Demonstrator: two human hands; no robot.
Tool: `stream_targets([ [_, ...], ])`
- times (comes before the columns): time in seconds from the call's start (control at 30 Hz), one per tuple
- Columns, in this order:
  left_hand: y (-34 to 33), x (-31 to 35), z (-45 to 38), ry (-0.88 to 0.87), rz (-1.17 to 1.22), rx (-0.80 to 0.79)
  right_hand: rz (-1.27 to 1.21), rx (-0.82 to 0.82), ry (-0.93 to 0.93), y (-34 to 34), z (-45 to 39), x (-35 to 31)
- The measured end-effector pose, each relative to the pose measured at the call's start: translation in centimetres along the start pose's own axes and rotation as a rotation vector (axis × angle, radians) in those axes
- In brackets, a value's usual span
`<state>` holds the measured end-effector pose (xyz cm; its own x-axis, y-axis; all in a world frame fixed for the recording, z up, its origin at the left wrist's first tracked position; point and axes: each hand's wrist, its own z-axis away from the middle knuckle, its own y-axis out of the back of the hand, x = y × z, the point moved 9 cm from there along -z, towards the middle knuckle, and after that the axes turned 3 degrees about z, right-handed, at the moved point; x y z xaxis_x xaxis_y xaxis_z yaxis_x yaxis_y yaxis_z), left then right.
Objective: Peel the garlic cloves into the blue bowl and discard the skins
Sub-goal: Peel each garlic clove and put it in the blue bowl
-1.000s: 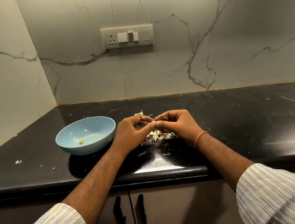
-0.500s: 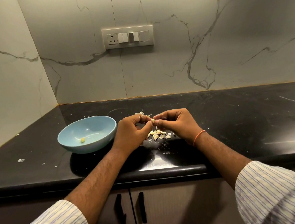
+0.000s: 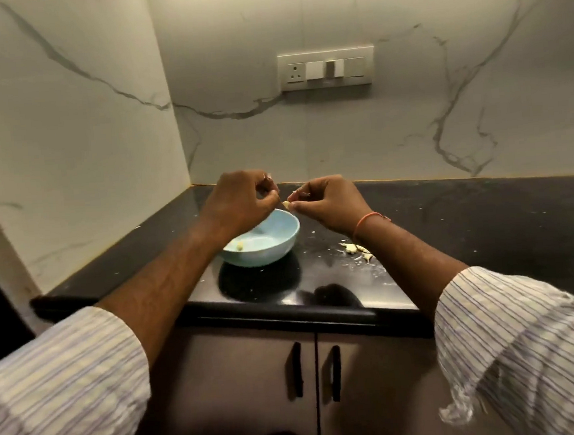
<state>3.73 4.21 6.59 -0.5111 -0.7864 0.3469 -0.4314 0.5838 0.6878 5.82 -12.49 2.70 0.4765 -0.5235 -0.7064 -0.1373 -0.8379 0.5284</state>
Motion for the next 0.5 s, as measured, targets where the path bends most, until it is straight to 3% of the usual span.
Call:
stream_targets([
  [0.2, 1.9, -3.6, 0.7, 0.079, -0.006, -0.07, 0.319, -0.103, 0.052, -3.8, -1.3, -1.9],
  [0.37, 0.5, -0.8, 0.7, 0.021, 0.016, -0.071, 0.352, -0.072, 0.044, 0.3, -0.1, -1.3],
  [0.5, -2.4, 4.1, 0.8, -0.065, 0.075, -0.051, 0.376, -0.071, -0.081, 4.8, 1.7, 1.8],
])
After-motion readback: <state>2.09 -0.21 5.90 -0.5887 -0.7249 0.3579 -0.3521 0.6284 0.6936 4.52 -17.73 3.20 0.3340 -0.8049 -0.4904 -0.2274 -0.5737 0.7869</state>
